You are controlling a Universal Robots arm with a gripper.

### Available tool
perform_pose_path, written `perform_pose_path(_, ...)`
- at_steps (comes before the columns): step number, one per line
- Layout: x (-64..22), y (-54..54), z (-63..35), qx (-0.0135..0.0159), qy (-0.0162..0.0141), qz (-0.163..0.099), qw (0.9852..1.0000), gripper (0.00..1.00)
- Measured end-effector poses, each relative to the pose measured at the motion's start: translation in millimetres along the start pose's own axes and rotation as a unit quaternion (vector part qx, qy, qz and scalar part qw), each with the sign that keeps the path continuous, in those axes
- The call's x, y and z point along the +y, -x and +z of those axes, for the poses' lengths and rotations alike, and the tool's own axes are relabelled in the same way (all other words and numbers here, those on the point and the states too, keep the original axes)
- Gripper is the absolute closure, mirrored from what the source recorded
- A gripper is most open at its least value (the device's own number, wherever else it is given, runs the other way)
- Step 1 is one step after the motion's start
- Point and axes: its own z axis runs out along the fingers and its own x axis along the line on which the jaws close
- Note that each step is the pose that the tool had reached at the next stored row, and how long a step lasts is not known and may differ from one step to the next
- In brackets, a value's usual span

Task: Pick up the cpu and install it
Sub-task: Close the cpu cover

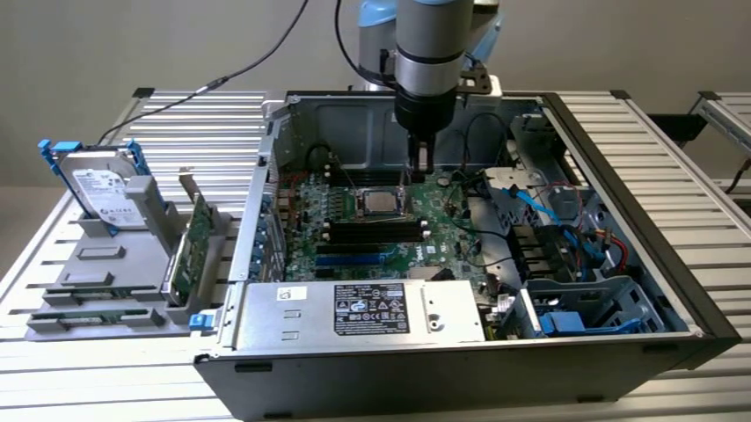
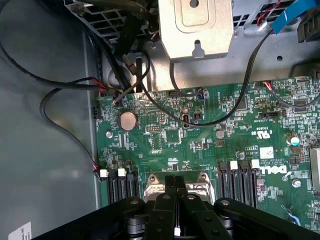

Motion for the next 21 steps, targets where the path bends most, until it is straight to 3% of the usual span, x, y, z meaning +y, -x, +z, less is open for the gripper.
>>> perform_pose_path(3, -5.8, 0.3, -0.6, 0.0004, -0.0024, 0.0, 1.0, 0.89)
perform_pose_path(7, -15.9, 0.8, -1.3, 0.0004, -0.0035, -0.001, 1.0, 0.89)
perform_pose_path(17, -58.6, 3.2, 1.9, 0.0006, -0.0036, -0.002, 1.0, 0.89)
perform_pose_path(21, -69.4, 4.6, 8.5, 0.0009, -0.0042, -0.007, 1.0, 0.89)
